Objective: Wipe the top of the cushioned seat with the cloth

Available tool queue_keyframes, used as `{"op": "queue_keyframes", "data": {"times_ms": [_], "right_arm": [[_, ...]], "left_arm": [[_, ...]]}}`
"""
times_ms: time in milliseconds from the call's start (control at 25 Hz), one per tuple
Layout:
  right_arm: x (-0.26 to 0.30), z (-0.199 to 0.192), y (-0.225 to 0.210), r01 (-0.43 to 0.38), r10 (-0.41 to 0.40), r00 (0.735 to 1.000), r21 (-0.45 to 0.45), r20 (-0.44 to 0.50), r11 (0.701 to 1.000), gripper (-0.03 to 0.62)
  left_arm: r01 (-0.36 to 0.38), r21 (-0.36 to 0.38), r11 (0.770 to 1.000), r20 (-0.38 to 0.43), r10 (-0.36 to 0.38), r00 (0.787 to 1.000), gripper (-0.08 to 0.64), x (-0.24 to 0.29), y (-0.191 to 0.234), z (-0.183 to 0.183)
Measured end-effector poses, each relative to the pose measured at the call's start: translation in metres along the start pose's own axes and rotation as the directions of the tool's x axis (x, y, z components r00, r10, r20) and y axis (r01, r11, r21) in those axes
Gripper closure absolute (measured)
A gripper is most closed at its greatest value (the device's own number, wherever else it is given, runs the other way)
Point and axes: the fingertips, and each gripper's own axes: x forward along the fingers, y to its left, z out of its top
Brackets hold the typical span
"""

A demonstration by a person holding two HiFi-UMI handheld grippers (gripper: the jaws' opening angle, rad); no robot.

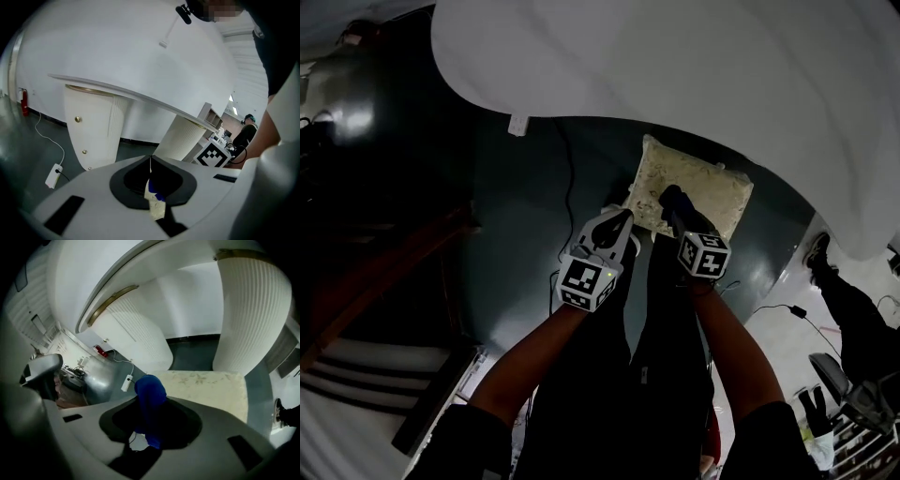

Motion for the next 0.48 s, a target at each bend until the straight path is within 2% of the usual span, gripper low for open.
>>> {"op": "queue_keyframes", "data": {"times_ms": [120,240,360,480], "right_arm": [[0.024,-0.01,0.052,-0.067,0.066,0.998,-0.018,-0.02,0.998,0.457],[0.047,-0.026,0.086,-0.104,0.105,0.993,0.014,-0.057,0.994,0.457],[0.064,-0.047,0.099,-0.09,0.092,0.991,0.025,-0.095,0.996,0.457],[0.08,-0.065,0.093,-0.058,0.065,0.989,0.054,-0.131,0.997,0.457]], "left_arm": [[-0.022,-0.028,0.999,0.011,0.023,1.0,0.541,-0.017,0.019,-0.003],[-0.031,-0.048,0.998,0.011,0.031,0.999,0.543,-0.031,0.034,-0.01],[-0.034,-0.06,0.998,0.005,0.034,0.999,0.541,-0.043,0.046,-0.021],[-0.049,-0.079,0.996,0.0,0.049,0.999,0.541,-0.046,0.061,-0.032]]}}
